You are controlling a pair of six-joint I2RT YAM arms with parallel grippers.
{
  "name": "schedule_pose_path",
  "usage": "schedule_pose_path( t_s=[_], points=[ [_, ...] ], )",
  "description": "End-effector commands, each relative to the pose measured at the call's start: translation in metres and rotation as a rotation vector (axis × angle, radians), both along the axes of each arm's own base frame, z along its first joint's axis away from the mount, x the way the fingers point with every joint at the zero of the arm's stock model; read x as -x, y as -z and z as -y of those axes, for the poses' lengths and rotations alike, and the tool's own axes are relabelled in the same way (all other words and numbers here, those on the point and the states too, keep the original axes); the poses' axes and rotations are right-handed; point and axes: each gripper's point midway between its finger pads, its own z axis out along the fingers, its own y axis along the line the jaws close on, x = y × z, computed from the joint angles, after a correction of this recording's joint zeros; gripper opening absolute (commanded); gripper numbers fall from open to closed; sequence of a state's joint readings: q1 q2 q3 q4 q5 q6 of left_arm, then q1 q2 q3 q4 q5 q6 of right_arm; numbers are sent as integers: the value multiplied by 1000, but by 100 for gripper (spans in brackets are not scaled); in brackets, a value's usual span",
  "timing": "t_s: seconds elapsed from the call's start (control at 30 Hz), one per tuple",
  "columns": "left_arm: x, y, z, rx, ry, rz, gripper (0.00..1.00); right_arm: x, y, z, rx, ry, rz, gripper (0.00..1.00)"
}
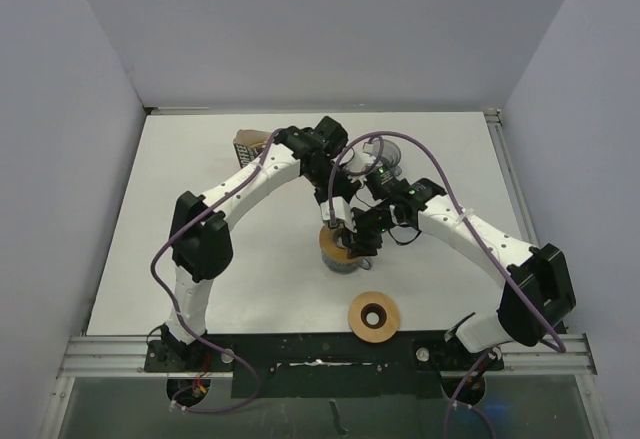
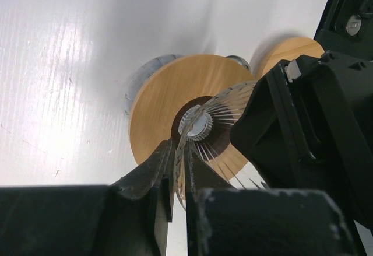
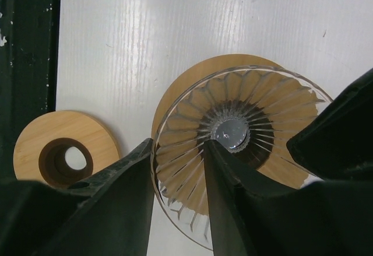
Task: Place the coffee filter in the dripper
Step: Place the coffee dripper in the dripper holder.
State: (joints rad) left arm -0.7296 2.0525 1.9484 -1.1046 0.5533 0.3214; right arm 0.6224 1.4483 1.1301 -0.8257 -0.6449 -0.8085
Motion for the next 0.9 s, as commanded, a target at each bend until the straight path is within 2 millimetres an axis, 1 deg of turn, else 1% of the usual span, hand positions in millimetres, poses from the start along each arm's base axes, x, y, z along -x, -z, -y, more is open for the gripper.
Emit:
schedule_pose_path(
  t_s=[0.0,0.13,0.23,0.3,0.6,0.87],
  points=[
    [13,9,-14,-93,19,-63,8,-10,4,17,99,52,20,38],
    [8,4,-13,-83,13,-56,12,-11,-1,15,96,50,30,41],
    [7,0,-11,-72,11,-50,21,-12,-5,15,91,50,38,43],
    [5,-4,-11,-65,11,-42,23,-12,-7,14,89,48,41,44],
    [-1,-19,-7,-34,8,-18,30,-15,-19,12,74,48,68,49],
    [-12,-37,-9,1,-8,19,37,-16,-43,4,15,24,102,56]
  ],
)
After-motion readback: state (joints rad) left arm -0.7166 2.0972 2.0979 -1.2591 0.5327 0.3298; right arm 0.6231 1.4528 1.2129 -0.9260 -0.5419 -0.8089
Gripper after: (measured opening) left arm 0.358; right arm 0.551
